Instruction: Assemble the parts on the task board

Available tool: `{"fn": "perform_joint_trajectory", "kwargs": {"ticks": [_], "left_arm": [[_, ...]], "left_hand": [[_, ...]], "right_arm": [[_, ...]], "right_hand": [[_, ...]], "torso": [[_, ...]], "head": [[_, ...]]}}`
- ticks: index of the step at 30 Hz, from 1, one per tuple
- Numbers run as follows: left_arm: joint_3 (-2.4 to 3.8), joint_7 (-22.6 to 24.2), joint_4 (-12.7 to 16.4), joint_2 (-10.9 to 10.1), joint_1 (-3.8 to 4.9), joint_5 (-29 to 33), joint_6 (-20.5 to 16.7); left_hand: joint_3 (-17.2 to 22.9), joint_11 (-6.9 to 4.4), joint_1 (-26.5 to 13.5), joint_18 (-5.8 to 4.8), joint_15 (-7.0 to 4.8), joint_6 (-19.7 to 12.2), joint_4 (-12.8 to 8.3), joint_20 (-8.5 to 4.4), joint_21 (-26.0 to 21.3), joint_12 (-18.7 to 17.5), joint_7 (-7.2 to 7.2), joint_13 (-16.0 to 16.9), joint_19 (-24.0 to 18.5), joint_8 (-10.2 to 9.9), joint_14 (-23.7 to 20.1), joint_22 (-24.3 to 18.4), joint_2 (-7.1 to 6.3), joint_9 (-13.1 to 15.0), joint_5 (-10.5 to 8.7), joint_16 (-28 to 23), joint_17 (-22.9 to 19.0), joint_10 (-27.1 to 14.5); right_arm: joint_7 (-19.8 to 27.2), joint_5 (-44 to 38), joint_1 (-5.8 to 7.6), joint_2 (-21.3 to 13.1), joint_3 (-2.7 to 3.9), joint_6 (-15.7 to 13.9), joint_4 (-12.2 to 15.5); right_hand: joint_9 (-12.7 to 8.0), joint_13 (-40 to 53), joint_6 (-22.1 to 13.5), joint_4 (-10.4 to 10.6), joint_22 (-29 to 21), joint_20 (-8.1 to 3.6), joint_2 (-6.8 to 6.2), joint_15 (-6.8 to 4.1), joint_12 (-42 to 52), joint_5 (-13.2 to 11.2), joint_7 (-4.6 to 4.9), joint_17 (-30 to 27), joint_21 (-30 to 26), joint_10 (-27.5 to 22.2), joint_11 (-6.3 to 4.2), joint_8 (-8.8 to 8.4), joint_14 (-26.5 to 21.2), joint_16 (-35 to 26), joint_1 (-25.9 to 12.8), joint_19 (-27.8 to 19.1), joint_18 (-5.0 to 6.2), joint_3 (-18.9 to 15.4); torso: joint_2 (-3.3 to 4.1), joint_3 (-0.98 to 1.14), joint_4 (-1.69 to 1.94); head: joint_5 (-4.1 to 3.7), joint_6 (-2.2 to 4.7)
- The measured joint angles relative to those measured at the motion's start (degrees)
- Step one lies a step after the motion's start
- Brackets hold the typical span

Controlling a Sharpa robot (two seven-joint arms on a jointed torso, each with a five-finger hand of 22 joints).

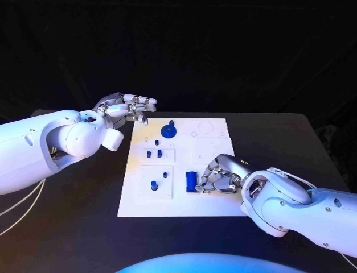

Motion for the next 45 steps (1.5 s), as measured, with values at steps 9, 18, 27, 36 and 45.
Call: {"fn": "perform_joint_trajectory", "kwargs": {"ticks": [9,18,27,36,45], "left_arm": [[-0.02,-0.03,0.0,-0.03,0.0,0.0,0.02],[-0.1,-0.05,-0.04,-0.01,0.0,0.0,0.04],[-0.22,-0.06,-0.04,-0.12,-0.01,0.01,0.04],[-0.32,-0.07,-0.04,-0.07,-0.01,0.01,0.1],[-0.37,-0.1,-0.05,-0.17,-0.03,0.01,0.19]], "left_hand": [[0.0,0.0,0.0,0.0,0.0,0.0,0.0,0.0,0.0,0.0,0.0,0.04,0.0,0.0,0.0,0.0,0.0,0.0,0.0,0.0,0.0,0.0],[0.0,0.0,0.0,0.0,0.0,0.0,0.0,0.0,0.0,0.0,0.0,0.04,0.0,0.0,0.0,0.0,0.0,0.0,0.0,0.0,0.01,0.0],[0.0,0.0,0.0,0.0,0.0,0.0,0.0,0.0,0.0,0.0,0.0,0.03,0.0,0.0,0.0,0.01,0.0,0.01,0.0,0.0,0.01,0.0],[0.0,0.0,0.0,0.0,0.0,0.0,0.0,-0.21,0.0,0.0,0.0,0.03,0.21,0.0,0.0,0.01,0.0,0.01,0.0,0.0,-0.05,0.0],[0.0,0.0,0.0,0.0,0.0,0.0,0.0,-0.21,0.0,0.0,0.0,0.02,0.21,0.0,0.0,0.01,0.0,0.01,0.0,0.0,-0.05,0.0]], "right_arm": [[0.11,0.0,-0.01,-0.65,0.01,0.15,0.04],[0.56,-0.17,0.65,-6.53,-0.01,-0.64,0.99],[0.5,-2.57,1.24,-12.1,-0.1,-0.85,1.52],[-0.49,-5.22,0.09,-12.21,-0.31,-0.79,0.62],[-1.66,-6.38,-1.26,-10.67,-0.38,-0.57,-0.5]], "right_hand": [[0.0,1.34,0.0,0.0,-0.01,0.0,-0.01,0.01,-1.1,0.0,0.0,-0.01,-0.22,0.02,0.0,0.0,0.0,0.0,-0.01,0.0,0.0,0.0],[-1.44,3.84,-3.21,0.5,-0.01,0.01,0.09,0.34,-4.88,2.6,1.56,-0.01,-1.37,-1.45,0.22,-2.79,-0.32,-0.33,0.09,0.0,0.0,0.0],[-1.96,4.2,-3.21,1.29,-0.02,0.23,0.71,0.53,-4.92,3.82,1.57,-0.01,-1.37,-1.45,0.62,-3.4,-0.13,-0.33,0.18,0.22,0.0,-0.16],[-2.1,4.96,-2.3,2.32,-0.02,0.44,1.2,0.53,-4.9,4.8,1.51,-0.01,-1.37,-1.55,0.72,-3.62,-0.13,-0.33,-0.31,0.0,0.0,-0.5],[-2.21,4.99,-2.14,2.95,-0.03,0.44,1.22,0.53,-4.89,5.16,1.34,-0.02,-1.37,-1.56,0.73,-3.86,-0.13,-0.33,-0.82,0.0,0.0,-0.71]], "torso": [[0.0,-0.02,0.02],[-0.07,-0.02,-0.09],[-0.05,0.04,-0.48],[-0.01,0.21,-0.77],[0.03,0.16,-0.67]], "head": [[0.04,0.06],[-0.47,0.31],[-1.35,0.69],[-1.66,0.71],[-1.59,0.35]]}}
